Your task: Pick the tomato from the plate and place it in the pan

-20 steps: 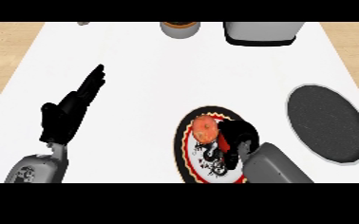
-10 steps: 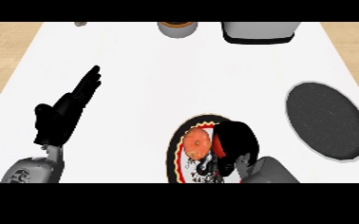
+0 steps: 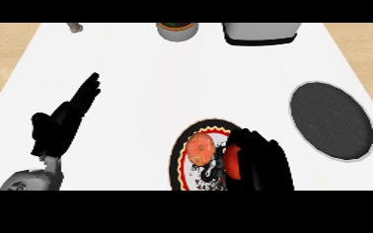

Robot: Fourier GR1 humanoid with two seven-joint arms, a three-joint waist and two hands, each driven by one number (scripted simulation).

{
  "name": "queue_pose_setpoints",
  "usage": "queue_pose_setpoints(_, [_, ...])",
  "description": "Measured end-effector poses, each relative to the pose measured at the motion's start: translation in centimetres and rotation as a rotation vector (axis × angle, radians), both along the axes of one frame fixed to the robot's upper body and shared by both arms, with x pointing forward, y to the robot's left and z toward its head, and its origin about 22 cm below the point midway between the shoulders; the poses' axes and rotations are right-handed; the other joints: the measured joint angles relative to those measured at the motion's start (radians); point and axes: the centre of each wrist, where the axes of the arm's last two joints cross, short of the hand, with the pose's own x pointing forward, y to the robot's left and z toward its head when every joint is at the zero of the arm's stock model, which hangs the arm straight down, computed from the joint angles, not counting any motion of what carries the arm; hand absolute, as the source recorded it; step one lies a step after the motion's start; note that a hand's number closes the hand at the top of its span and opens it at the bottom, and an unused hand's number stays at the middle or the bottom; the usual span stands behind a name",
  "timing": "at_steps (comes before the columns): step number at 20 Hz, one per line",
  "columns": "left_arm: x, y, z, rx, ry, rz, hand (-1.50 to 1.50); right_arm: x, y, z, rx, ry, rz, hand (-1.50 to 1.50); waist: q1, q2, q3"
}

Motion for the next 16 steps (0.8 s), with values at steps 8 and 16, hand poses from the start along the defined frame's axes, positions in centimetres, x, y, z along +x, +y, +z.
queue_pose_setpoints(8, [0.7,-0.7,0.1,0.007,-0.014,-0.021,0.0,-5.0,-1.3,2.3,0.054,-0.276,-0.1,1.5,0.026,0.015,0.001])
queue_pose_setpoints(16, [1.1,-2.0,0.5,-0.004,-0.027,-0.033,0.0,-4.2,-5.5,1.7,0.207,-0.379,-0.252,1.5,0.043,0.023,0.003])
